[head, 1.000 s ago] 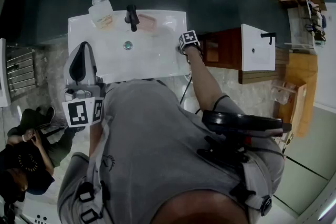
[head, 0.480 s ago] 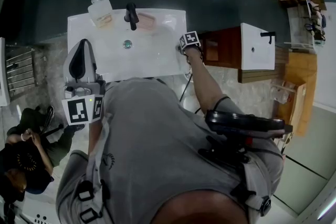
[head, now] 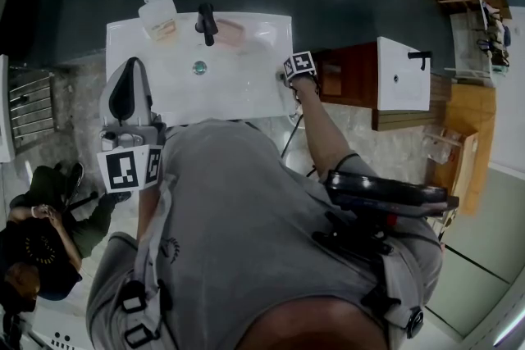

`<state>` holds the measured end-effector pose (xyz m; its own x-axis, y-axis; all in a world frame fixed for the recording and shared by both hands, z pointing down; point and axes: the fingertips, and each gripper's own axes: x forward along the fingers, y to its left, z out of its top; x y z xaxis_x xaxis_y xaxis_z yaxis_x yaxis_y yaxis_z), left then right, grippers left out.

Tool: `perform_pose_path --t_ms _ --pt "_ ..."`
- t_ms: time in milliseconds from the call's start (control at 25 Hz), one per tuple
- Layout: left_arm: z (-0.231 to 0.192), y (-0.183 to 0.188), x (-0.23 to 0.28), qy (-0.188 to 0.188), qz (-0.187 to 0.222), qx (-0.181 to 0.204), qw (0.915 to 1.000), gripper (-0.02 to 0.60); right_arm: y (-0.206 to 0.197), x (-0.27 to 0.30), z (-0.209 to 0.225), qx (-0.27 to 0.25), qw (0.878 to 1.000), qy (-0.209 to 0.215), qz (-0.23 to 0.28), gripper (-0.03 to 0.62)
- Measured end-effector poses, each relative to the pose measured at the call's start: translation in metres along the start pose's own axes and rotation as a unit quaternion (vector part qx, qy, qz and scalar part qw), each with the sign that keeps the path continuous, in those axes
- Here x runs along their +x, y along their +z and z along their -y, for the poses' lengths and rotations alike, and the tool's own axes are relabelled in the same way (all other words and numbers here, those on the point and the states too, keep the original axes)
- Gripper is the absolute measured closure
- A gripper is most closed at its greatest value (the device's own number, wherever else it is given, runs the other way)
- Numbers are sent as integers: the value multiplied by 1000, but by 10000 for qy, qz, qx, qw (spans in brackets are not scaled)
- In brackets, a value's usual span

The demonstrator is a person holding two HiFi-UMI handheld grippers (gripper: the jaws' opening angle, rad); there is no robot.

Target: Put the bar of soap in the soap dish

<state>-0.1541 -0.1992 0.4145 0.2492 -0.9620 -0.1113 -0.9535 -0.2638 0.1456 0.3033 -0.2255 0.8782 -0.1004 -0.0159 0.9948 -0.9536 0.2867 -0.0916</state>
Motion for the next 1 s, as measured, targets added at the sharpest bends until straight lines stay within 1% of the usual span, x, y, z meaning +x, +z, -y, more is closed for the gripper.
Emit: perform_pose_path --t_ms 360,680,880,1000 --pt "1 -2 1 -20 -41 12 10000 589 2 0 0 -51 9999 88 46 344" --pt "5 -5 4 -115 -89 6 9999 589 3 -8 -13 -90 9994 286 182 344" --pt "7 -7 7 -191 -95 -28 9998 589 6 -28 -22 -386 9980 385 307 344" --pt "8 -9 10 -254 -139 -54 9996 589 8 -48 -35 -612 9956 552 439 344"
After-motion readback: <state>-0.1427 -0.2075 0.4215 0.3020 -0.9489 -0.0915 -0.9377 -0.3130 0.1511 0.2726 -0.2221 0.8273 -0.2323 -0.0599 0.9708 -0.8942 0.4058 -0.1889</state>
